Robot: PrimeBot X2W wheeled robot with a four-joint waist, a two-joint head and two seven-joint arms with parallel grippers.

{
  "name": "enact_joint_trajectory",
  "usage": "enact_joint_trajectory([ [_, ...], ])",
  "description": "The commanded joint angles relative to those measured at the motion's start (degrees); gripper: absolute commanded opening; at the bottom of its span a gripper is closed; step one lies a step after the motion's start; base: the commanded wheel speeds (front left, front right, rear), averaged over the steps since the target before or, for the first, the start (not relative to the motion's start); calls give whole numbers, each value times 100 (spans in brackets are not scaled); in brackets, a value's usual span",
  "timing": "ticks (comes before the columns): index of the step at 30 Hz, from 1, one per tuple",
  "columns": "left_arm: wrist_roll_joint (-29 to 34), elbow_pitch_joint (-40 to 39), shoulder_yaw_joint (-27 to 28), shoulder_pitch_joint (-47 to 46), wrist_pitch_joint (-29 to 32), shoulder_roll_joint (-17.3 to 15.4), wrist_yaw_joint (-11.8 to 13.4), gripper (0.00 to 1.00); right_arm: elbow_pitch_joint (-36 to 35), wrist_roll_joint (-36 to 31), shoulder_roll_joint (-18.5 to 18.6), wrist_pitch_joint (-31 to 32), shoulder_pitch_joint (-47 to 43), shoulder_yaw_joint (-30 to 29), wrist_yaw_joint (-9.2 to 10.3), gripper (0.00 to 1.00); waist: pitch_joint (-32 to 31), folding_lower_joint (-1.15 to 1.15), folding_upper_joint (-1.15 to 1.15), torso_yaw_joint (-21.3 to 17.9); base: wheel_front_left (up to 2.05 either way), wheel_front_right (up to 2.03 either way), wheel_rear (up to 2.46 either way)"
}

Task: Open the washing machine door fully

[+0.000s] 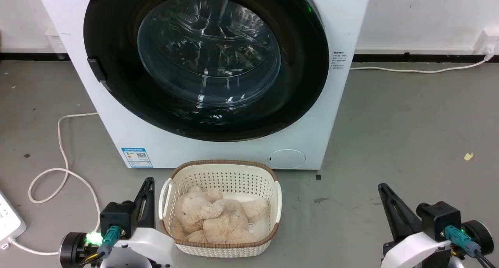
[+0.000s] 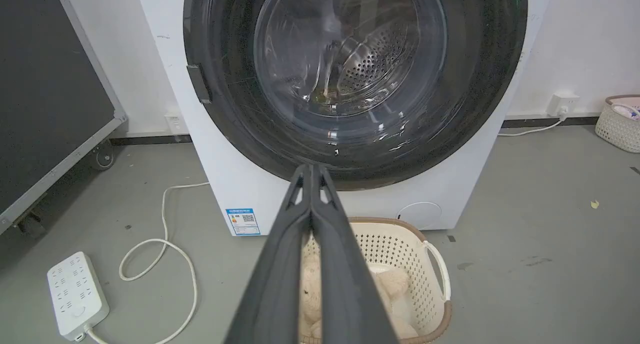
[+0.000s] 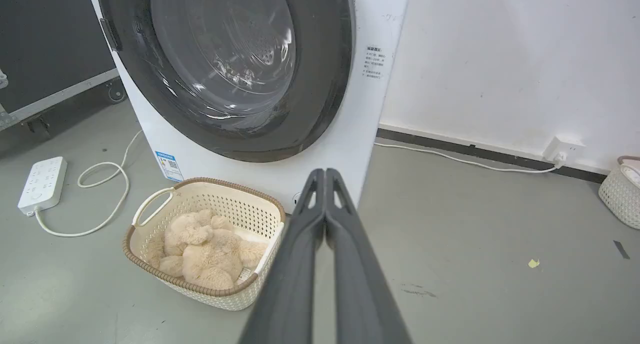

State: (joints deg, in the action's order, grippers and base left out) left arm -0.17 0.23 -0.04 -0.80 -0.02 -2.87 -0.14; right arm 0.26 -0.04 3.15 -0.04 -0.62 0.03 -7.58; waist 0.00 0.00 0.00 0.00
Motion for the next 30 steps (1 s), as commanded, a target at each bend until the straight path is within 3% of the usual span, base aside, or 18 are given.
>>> enact_joint_trajectory([
  [1,17,-23,4,80,2,0,14,0,-26,4,-27,4,62,-3,9,0,0,0,0,0,0,0,0],
  [24,17,-23,4,80,2,0,14,0,-26,4,-27,4,62,-3,9,0,0,0,0,0,0,0,0],
  [25,0,0,1,0,-1,0,0,100,0,2,0,-2,0,3,0,100,0,0,0,0,0,0,0],
  [26,-1,2,-4,-1,-3,0,-1,100,2,5,1,-4,-1,4,-1,100,0,0,0,0,0,0,0],
  [27,-1,3,-6,-1,-3,0,-1,0,3,6,1,-4,-2,4,-1,0,0,0,0,0,0,0,0],
  [28,0,3,-6,-1,0,0,-1,100,3,1,1,-1,-2,3,-1,100,0,0,0,0,0,0,0],
  [30,-6,7,-22,2,-24,0,4,100,3,42,1,-25,-4,15,-1,100,1,0,0,0,0,0,0],
])
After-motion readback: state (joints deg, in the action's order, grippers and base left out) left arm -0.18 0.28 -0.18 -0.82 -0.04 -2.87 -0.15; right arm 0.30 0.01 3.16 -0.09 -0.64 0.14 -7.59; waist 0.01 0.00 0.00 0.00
